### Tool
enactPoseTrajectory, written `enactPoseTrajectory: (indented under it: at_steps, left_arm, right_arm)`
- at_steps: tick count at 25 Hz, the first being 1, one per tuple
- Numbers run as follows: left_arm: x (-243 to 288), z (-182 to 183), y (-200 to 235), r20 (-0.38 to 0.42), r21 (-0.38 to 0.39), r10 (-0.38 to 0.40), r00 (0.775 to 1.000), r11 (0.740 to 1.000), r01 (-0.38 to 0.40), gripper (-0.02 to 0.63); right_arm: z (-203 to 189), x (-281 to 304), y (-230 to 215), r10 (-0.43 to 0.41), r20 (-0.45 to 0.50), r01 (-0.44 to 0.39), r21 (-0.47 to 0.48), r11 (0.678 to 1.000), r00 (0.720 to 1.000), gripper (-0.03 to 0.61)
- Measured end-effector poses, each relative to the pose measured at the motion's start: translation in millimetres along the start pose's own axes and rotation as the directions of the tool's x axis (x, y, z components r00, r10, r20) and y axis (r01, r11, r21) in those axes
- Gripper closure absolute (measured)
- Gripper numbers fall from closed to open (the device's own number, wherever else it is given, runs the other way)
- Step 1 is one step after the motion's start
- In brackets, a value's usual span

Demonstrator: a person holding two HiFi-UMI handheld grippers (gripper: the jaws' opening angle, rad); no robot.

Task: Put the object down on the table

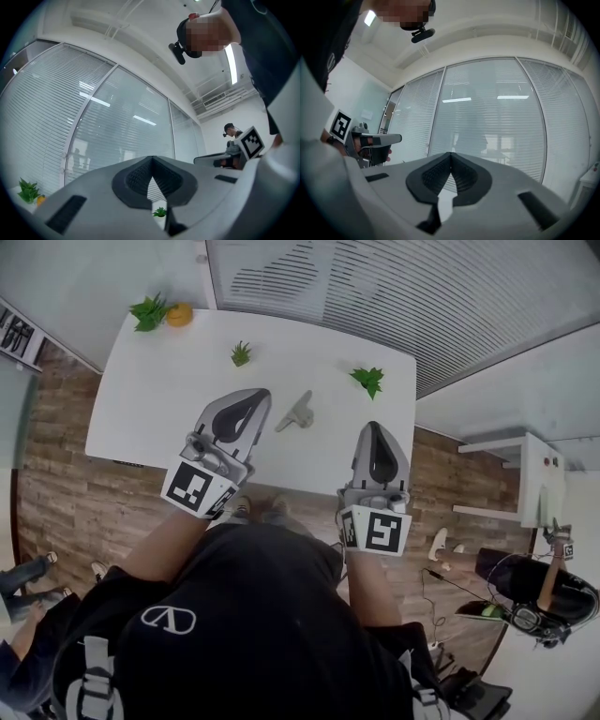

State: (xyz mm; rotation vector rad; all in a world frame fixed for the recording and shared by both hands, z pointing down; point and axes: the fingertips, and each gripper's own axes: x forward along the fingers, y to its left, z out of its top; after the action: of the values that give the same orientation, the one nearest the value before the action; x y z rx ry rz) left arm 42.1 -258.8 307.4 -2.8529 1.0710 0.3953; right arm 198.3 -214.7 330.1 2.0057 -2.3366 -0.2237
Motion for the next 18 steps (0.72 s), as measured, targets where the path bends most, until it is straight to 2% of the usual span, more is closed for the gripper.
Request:
enactPoseTrajectory:
  at_steps: [18]
  left_arm:
    - [-3.6,5.2,4.0,0.007,0.019,0.019,1.000,1.000,-0.019,0.609]
  right_arm:
    - [-4.9,9.4,11.2,0.015,0.014,-0.014,-0.052,0.999,1.000,0.574]
